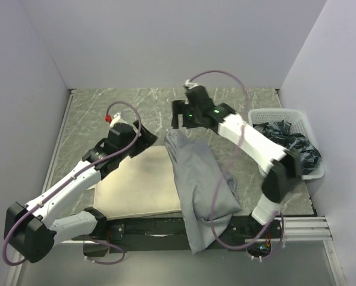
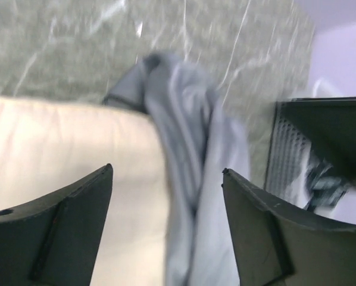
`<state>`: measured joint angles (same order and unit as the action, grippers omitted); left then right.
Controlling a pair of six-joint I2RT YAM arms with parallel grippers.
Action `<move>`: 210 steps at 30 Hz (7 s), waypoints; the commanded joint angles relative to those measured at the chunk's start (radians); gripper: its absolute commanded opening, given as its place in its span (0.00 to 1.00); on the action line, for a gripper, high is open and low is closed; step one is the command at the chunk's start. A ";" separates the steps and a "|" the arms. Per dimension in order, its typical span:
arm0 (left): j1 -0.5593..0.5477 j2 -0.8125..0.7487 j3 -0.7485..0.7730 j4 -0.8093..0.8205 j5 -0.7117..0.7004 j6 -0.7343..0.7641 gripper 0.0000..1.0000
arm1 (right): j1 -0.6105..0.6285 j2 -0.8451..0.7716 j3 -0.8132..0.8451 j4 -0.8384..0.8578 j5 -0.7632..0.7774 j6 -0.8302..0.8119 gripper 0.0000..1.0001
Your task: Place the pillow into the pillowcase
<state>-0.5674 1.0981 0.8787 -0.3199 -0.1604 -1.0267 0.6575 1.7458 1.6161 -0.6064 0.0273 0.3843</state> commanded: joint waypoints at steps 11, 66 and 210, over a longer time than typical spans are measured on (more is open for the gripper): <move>-0.195 0.152 -0.136 0.284 0.237 0.154 0.76 | 0.378 -0.818 -0.762 0.028 0.195 0.264 0.88; 0.024 0.089 -0.175 0.145 0.076 0.045 0.01 | -0.381 -0.320 -0.017 -0.127 0.179 0.067 0.00; 0.054 0.002 -0.165 0.108 -0.018 0.085 0.06 | 0.636 -0.471 -1.148 0.682 0.479 0.551 0.51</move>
<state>-0.5076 1.1385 0.6586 -0.2020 -0.2142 -1.0019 1.2861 1.2430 0.3973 0.0586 0.4606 0.9047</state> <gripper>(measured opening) 0.033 0.660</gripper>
